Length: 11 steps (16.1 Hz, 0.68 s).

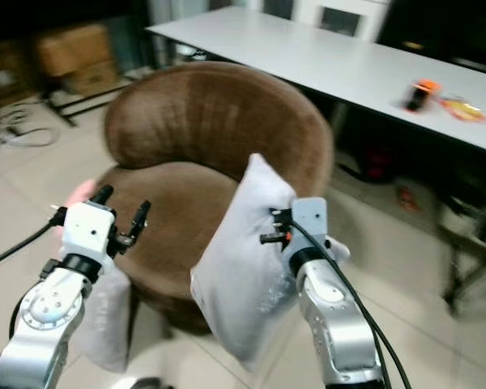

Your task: Move the pillow to the sofa from floor

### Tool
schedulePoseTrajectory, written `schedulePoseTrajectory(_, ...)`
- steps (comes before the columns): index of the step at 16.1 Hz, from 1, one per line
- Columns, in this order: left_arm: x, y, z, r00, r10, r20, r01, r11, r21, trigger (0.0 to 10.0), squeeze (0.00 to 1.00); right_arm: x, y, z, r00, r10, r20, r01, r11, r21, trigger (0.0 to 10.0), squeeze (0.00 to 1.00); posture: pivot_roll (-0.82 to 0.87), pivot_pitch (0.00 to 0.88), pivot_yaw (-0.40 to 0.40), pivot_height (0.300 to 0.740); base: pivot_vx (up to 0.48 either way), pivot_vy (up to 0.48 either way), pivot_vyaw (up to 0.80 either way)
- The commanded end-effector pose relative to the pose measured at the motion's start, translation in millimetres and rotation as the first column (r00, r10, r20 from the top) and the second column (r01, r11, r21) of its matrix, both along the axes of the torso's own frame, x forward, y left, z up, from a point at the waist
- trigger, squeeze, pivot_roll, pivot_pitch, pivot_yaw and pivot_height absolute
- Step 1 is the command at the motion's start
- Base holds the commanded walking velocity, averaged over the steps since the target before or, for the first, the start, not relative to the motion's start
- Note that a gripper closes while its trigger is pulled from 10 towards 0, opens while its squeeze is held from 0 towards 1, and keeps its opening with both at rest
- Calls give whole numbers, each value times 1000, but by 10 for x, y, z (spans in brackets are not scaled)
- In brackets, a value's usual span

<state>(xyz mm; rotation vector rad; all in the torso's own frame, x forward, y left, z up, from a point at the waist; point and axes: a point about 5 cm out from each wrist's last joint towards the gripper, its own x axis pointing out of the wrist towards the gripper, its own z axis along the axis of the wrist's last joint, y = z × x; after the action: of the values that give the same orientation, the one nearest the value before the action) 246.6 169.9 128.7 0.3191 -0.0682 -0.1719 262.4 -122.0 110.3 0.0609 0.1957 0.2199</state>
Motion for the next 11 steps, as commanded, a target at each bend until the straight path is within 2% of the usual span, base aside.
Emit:
schedulePoseTrajectory(1,6,24,24,1000,1,4,-1,1000,-1,10000,0,48,34,156,997,19,75,-21,1000,21,10000,0,-8,0,-75,740,289,0,0)
schedulePoseTrajectory(5,-18,39,24,1000,3,3,-3,1000,-2,10000,4,56,61,173,996,36,80,-39,999,35,10000,0,-2,0,-83,740,286,0,0)
schedulePoseTrajectory(8,-36,44,19,1000,-2,2,2,1000,2,10000,0,43,116,171,993,92,72,-96,994,54,10000,0,1,0,-85,740,287,0,0)
schedulePoseTrajectory(9,-46,40,16,1000,-6,1,6,1000,5,10000,4,19,154,170,988,142,67,-146,988,54,10000,0,3,0,-85,740,285,0,0)
schedulePoseTrajectory(11,-58,32,11,1000,-12,1,12,1000,7,10000,0,-24,212,170,973,222,63,-225,974,40,10000,0,5,0,-86,740,289,0,669)
